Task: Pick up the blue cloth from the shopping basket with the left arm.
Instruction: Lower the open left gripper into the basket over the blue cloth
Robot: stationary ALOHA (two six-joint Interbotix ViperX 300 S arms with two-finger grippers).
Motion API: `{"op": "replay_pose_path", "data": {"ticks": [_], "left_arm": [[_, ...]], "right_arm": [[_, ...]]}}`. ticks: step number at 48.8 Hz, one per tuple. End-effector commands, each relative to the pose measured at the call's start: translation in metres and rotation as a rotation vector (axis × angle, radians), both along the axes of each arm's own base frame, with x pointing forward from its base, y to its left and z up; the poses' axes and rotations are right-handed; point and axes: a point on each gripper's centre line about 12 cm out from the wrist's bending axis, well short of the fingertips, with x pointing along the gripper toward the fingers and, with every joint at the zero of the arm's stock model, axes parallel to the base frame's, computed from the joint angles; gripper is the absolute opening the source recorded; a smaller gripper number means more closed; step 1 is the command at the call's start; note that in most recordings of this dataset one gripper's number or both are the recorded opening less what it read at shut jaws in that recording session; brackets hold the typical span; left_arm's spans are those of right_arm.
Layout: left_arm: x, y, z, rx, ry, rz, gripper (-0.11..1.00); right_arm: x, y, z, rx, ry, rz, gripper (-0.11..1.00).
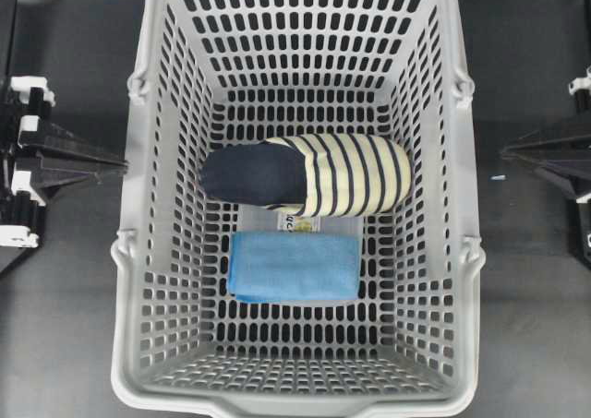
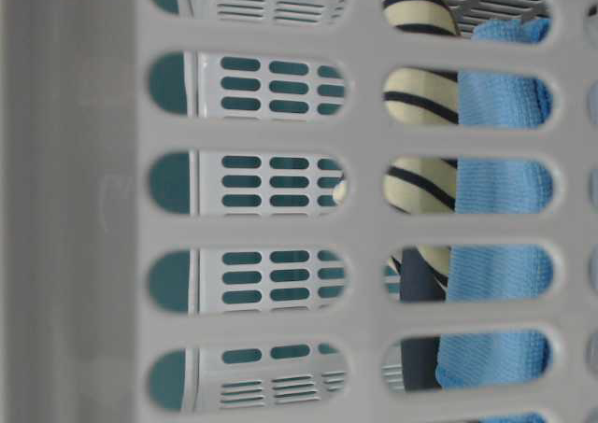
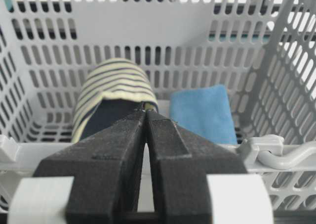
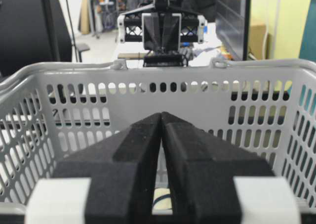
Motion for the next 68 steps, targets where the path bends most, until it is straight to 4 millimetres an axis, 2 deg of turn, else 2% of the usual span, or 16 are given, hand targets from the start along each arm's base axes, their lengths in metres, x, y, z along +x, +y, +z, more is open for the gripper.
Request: {"op": "replay_pose_path", "data": {"ticks": [1,4,7,15,28,40,53,56,60,64,68], "left_arm": [[0.001,-0.002,0.016,0.024,-0.028,-0.01,0.06],[0.004,-0.001,0.021,0.008,0.008,-0.009,0.02],[0.007,-0.001,0.024,-0.006,0.052,-0.009,0.01],[0.017,-0.004,0.04,-0.018,0.174,-0.018,0.01],[0.039,-0.014,0.072,-0.011,0.361,-0.045,0.01],[0.076,-0.021,0.092,0.01,0.53,-0.058,0.01],[0.121,-0.028,0.095,0.005,0.704,-0.053,0.01],[0.133,-0.03,0.101,0.0,0.707,-0.054,0.01],[0.148,-0.033,0.108,-0.001,0.711,-0.054,0.01],[0.16,-0.034,0.108,0.001,0.763,-0.049,0.02],[0.169,-0.035,0.1,0.005,0.822,-0.047,0.13]], "right_arm": [[0.003,0.0,0.008,0.009,-0.018,-0.001,0.01],[0.002,0.0,0.008,0.012,-0.015,-0.001,0.06],[0.001,0.0,0.007,0.015,0.003,-0.001,0.0],[-0.001,0.0,0.006,0.035,0.054,0.001,0.0],[0.002,0.0,0.016,0.04,0.135,0.001,-0.01],[0.002,0.0,0.021,0.037,0.199,0.001,0.0],[0.002,0.0,0.024,0.037,0.206,0.001,0.01],[0.002,0.001,0.024,0.037,0.204,0.002,0.04],[0.002,0.0,0.024,0.038,0.204,0.001,0.14],[0.002,0.0,0.025,0.04,0.198,0.001,0.31],[0.002,0.0,0.025,0.041,0.193,0.001,0.52]]}}
